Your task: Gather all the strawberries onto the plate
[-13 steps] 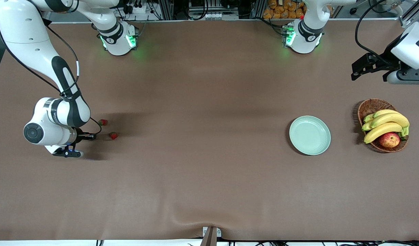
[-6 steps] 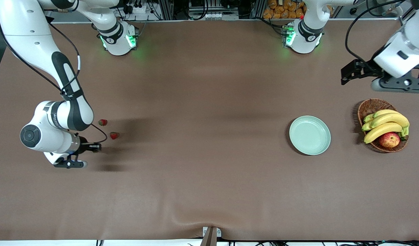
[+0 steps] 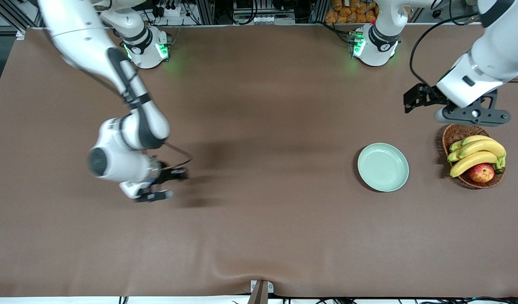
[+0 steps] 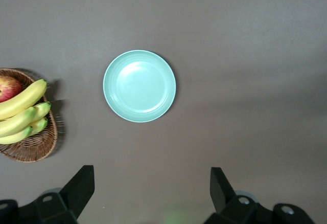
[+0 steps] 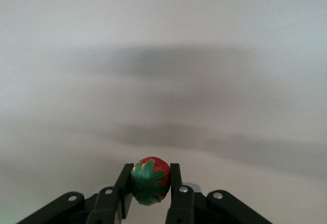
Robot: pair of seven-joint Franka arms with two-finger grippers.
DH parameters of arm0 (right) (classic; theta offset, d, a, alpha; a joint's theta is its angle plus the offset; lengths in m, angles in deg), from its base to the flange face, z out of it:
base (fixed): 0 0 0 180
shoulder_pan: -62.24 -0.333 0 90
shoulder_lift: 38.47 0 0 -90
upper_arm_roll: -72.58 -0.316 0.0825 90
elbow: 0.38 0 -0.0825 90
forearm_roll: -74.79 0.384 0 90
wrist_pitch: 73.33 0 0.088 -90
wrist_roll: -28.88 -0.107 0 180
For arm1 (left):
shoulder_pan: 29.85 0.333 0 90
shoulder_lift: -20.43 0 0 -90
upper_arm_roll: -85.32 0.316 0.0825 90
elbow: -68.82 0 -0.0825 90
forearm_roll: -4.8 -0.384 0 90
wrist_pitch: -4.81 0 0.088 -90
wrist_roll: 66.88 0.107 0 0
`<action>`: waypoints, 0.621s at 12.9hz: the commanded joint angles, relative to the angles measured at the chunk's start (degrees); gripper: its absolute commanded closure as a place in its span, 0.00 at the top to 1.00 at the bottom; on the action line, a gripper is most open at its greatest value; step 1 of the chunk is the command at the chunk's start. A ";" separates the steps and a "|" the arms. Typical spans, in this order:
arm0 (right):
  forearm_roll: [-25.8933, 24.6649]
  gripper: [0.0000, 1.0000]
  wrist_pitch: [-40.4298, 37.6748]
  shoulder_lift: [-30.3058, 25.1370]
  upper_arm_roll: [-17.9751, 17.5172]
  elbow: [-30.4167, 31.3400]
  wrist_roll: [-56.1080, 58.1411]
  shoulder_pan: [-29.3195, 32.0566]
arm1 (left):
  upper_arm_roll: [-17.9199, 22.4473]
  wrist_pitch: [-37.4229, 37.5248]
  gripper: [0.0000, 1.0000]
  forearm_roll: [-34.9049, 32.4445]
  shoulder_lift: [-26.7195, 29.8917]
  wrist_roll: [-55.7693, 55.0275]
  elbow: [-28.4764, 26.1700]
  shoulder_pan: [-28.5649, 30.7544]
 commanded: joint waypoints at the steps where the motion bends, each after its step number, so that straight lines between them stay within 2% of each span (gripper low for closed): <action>1: 7.78 0.00 1.25 2.64 0.82 -3.21 -8.64 -9.48 | -1.94 -2.38 1.00 0.34 -2.09 -2.23 -0.37 -0.05; 4: 11.06 0.00 9.13 8.35 0.82 -7.18 -17.80 -18.28 | -4.66 -2.82 1.00 1.22 -3.76 -8.10 -1.15 -0.05; 6: 14.65 0.00 11.97 11.43 0.82 -8.76 -18.53 -22.07 | -5.02 -4.40 1.00 2.53 -4.11 -8.65 -2.99 0.13; 7: 17.55 0.03 12.06 12.49 0.82 -9.64 -18.79 -23.39 | -5.11 -6.41 1.00 4.63 -4.03 -8.73 -5.27 0.21; 8: 19.05 0.17 12.24 13.28 0.82 -10.43 -18.70 -24.36 | -5.11 -7.91 1.00 6.30 -3.77 -8.91 -6.94 0.22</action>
